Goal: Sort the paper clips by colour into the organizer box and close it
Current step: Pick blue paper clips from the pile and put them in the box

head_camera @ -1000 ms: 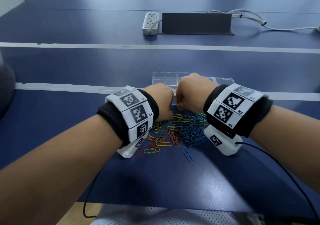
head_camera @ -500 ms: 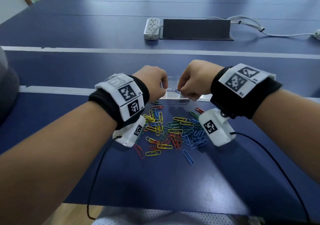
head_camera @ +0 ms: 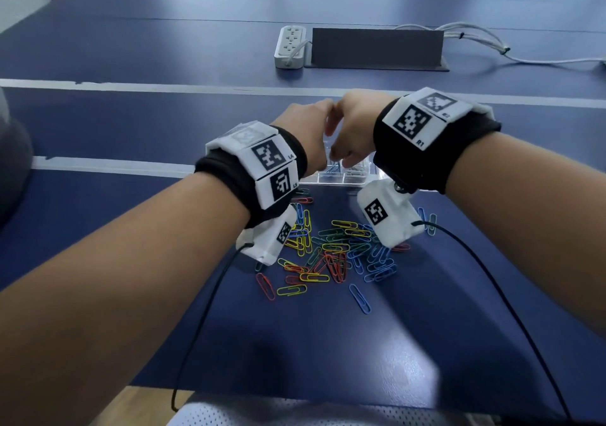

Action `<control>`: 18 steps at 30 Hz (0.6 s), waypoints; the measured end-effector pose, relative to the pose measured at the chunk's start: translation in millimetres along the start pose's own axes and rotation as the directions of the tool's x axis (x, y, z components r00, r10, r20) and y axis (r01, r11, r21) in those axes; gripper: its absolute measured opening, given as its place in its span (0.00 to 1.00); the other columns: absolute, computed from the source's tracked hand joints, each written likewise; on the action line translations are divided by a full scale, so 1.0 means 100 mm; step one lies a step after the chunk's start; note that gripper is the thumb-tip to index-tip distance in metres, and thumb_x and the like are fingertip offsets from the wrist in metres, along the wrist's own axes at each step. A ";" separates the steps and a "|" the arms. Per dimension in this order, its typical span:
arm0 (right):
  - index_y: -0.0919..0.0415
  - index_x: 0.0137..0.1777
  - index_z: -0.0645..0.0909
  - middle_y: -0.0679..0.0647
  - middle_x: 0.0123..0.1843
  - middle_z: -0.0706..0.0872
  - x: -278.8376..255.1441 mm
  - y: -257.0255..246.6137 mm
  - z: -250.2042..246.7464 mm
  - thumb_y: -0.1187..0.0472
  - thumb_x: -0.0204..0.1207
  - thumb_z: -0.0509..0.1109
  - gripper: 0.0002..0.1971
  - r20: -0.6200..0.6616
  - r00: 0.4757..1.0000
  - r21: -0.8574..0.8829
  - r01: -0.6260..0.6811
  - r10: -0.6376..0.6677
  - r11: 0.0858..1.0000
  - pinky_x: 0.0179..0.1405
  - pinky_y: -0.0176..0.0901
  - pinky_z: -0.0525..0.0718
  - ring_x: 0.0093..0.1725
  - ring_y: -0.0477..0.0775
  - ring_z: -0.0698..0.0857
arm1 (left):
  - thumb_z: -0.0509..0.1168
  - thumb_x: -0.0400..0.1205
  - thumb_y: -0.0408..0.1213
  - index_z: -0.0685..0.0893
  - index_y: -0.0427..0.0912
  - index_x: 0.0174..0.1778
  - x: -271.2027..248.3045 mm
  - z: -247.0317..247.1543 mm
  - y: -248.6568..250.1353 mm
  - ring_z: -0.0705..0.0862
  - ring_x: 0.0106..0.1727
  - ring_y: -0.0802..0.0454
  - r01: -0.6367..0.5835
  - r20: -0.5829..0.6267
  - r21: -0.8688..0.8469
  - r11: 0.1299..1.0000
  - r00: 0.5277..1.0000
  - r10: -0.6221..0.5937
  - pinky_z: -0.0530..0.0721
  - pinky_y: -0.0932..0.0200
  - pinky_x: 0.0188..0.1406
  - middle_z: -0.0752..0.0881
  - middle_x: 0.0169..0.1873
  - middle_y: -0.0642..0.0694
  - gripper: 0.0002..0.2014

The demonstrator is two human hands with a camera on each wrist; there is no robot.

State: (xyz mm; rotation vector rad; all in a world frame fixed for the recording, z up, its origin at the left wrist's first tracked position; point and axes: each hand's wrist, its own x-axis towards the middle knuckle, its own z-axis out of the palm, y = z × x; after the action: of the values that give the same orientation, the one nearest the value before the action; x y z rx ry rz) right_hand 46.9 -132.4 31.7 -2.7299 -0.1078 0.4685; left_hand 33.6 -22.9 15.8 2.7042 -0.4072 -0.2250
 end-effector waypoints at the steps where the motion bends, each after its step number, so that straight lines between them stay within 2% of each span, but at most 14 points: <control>1: 0.64 0.56 0.84 0.49 0.25 0.84 0.00 0.00 0.01 0.66 0.68 0.75 0.16 -0.007 1.000 0.035 0.009 -0.009 0.999 0.12 0.26 0.72 0.14 0.40 0.81 | 0.73 0.71 0.30 0.72 0.44 0.70 -0.01 0.00 0.00 0.84 0.58 0.44 0.002 0.007 -0.011 1.000 1.000 -0.001 0.83 0.52 0.56 0.87 0.55 0.44 0.31; 3: 0.64 0.58 0.83 0.49 0.24 0.82 -0.02 -0.02 0.01 0.68 0.68 0.75 0.16 -0.002 1.000 0.047 0.012 -0.012 0.999 0.10 0.25 0.71 0.09 0.37 0.77 | 0.73 0.70 0.29 0.72 0.44 0.68 -0.01 -0.02 0.00 0.84 0.58 0.44 0.005 0.009 -0.037 0.999 1.000 -0.004 0.83 0.51 0.56 0.87 0.55 0.45 0.30; 5: 0.60 0.60 0.80 0.49 0.27 0.82 -0.03 -0.04 0.00 0.67 0.70 0.75 0.18 0.008 1.000 0.050 0.004 -0.005 0.999 0.15 0.27 0.75 0.12 0.38 0.79 | 0.73 0.70 0.28 0.72 0.43 0.64 -0.02 -0.03 -0.01 0.85 0.55 0.45 0.012 0.003 -0.071 0.997 1.000 -0.012 0.82 0.53 0.52 0.89 0.52 0.45 0.28; 7: 0.59 0.63 0.78 0.49 0.29 0.82 -0.07 -0.07 -0.01 0.67 0.72 0.73 0.19 0.004 1.000 0.069 -0.001 0.000 0.998 0.20 0.28 0.77 0.20 0.43 0.83 | 0.72 0.71 0.27 0.72 0.43 0.64 -0.04 -0.03 -0.02 0.85 0.50 0.46 0.020 -0.006 -0.106 0.994 1.000 -0.021 0.80 0.55 0.47 0.90 0.50 0.46 0.27; 9: 0.58 0.65 0.76 0.50 0.31 0.82 -0.10 -0.09 -0.01 0.67 0.74 0.71 0.20 0.000 1.000 0.091 -0.007 0.008 0.996 0.26 0.33 0.80 0.28 0.50 0.85 | 0.71 0.72 0.27 0.72 0.43 0.64 -0.06 -0.03 -0.04 0.85 0.47 0.47 0.021 -0.018 -0.142 0.990 1.000 -0.023 0.82 0.55 0.47 0.90 0.49 0.47 0.26; 11: 0.58 0.68 0.73 0.51 0.33 0.81 -0.12 -0.12 0.01 0.68 0.75 0.68 0.21 -0.003 1.000 0.108 -0.007 0.008 0.994 0.34 0.42 0.87 0.36 0.56 0.89 | 0.68 0.73 0.26 0.72 0.45 0.64 -0.08 -0.04 -0.08 0.85 0.43 0.47 0.023 -0.032 -0.176 0.984 0.999 -0.029 0.84 0.54 0.45 0.90 0.47 0.47 0.24; 12: 0.58 0.68 0.73 0.52 0.34 0.81 -0.13 -0.14 0.02 0.69 0.76 0.67 0.21 -0.007 1.000 0.117 -0.005 0.006 0.993 0.41 0.48 0.90 0.41 0.59 0.91 | 0.67 0.73 0.26 0.72 0.46 0.64 -0.09 -0.04 -0.10 0.85 0.42 0.48 0.026 -0.037 -0.187 0.982 0.999 -0.033 0.84 0.55 0.45 0.90 0.46 0.46 0.24; 14: 0.58 0.68 0.75 0.54 0.35 0.82 -0.13 -0.16 0.05 0.70 0.76 0.64 0.20 -0.006 1.000 0.129 0.000 0.001 0.992 0.51 0.56 0.90 0.47 0.63 0.92 | 0.66 0.74 0.27 0.73 0.49 0.67 -0.12 -0.04 -0.14 0.84 0.40 0.49 0.031 -0.042 -0.198 0.980 0.998 -0.041 0.85 0.56 0.46 0.90 0.46 0.46 0.26; 16: 0.58 0.65 0.79 0.56 0.37 0.84 -0.16 -0.17 0.06 0.70 0.77 0.61 0.18 0.007 1.000 0.137 -0.017 0.016 0.990 0.52 0.58 0.89 0.48 0.64 0.91 | 0.65 0.76 0.28 0.74 0.50 0.68 -0.14 -0.04 -0.17 0.83 0.40 0.51 0.039 -0.048 -0.181 0.983 0.998 -0.048 0.81 0.59 0.45 0.90 0.46 0.48 0.25; 18: 0.59 0.62 0.83 0.60 0.44 0.88 -0.18 -0.18 0.07 0.70 0.77 0.59 0.17 0.011 1.000 0.129 -0.024 0.022 0.991 0.52 0.59 0.89 0.49 0.65 0.91 | 0.63 0.77 0.29 0.75 0.49 0.67 -0.17 -0.03 -0.18 0.82 0.43 0.53 0.045 -0.055 -0.156 0.987 0.997 -0.054 0.75 0.62 0.45 0.90 0.47 0.49 0.22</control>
State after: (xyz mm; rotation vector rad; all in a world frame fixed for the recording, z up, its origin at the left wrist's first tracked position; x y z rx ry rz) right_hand 27.1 -115.8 37.5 -2.6044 -0.0466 0.4785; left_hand 23.2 -0.5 12.4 2.5631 -0.2930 -0.1816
